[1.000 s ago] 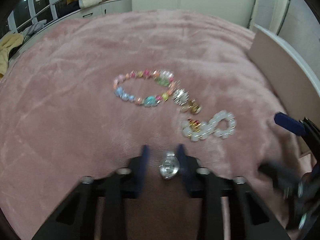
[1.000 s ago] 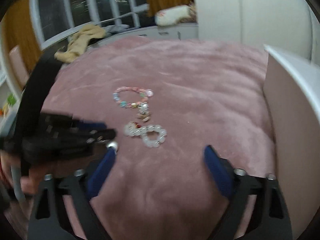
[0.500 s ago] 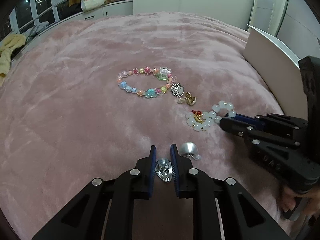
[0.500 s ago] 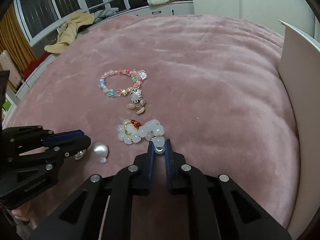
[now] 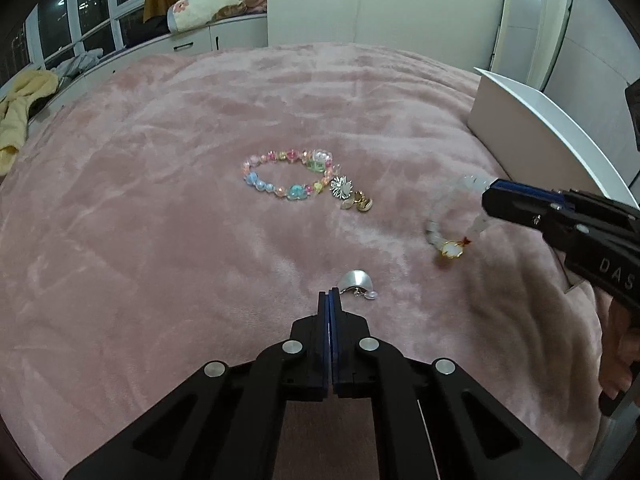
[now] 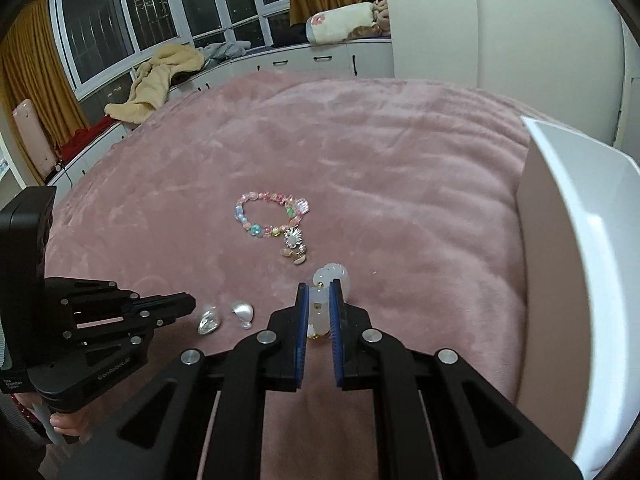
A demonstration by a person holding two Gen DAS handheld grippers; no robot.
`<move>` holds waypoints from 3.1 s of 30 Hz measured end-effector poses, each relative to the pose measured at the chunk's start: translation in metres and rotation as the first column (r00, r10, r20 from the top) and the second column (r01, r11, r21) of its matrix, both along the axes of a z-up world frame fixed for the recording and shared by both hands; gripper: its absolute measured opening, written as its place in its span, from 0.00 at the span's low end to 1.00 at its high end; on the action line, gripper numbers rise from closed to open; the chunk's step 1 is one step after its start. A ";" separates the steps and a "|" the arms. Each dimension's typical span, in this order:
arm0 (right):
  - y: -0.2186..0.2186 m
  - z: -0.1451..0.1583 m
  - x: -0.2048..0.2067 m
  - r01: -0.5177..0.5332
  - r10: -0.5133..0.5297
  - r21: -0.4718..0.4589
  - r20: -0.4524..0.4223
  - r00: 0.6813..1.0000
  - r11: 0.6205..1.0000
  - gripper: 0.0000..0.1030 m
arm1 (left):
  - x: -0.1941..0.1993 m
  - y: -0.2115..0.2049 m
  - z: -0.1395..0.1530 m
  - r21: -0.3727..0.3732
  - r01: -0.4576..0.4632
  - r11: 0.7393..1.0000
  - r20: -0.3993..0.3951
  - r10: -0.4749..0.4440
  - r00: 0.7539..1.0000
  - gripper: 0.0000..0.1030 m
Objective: Organize jewelry
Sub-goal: 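Lower the white bead bracelet and silver earring into the white box, opening both tools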
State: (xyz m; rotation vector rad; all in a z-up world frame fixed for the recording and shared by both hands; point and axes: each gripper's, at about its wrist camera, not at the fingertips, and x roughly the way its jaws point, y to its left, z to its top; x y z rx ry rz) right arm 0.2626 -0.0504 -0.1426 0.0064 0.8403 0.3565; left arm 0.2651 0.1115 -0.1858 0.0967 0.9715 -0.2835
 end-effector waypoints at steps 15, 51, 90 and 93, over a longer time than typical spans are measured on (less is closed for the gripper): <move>-0.028 0.034 -0.022 0.026 -0.027 0.014 0.061 0.998 1.000 0.10 | -0.001 -0.019 -0.014 0.034 0.060 0.998 -0.018 -0.060 0.998 0.60; -0.139 0.107 -0.050 0.172 -0.182 0.070 0.185 0.966 0.983 0.10 | -0.004 -0.118 0.085 -0.003 0.199 0.980 0.141 -0.196 0.970 0.22; -0.255 0.059 -0.071 0.306 -0.329 0.205 0.086 0.941 0.930 0.10 | 0.004 -0.285 0.087 0.075 0.423 0.903 0.114 -0.429 0.896 0.22; -0.253 0.055 -0.068 0.302 -0.322 0.183 0.091 0.942 0.936 0.10 | 0.009 -0.297 0.077 0.097 0.436 0.895 0.095 -0.445 0.891 0.22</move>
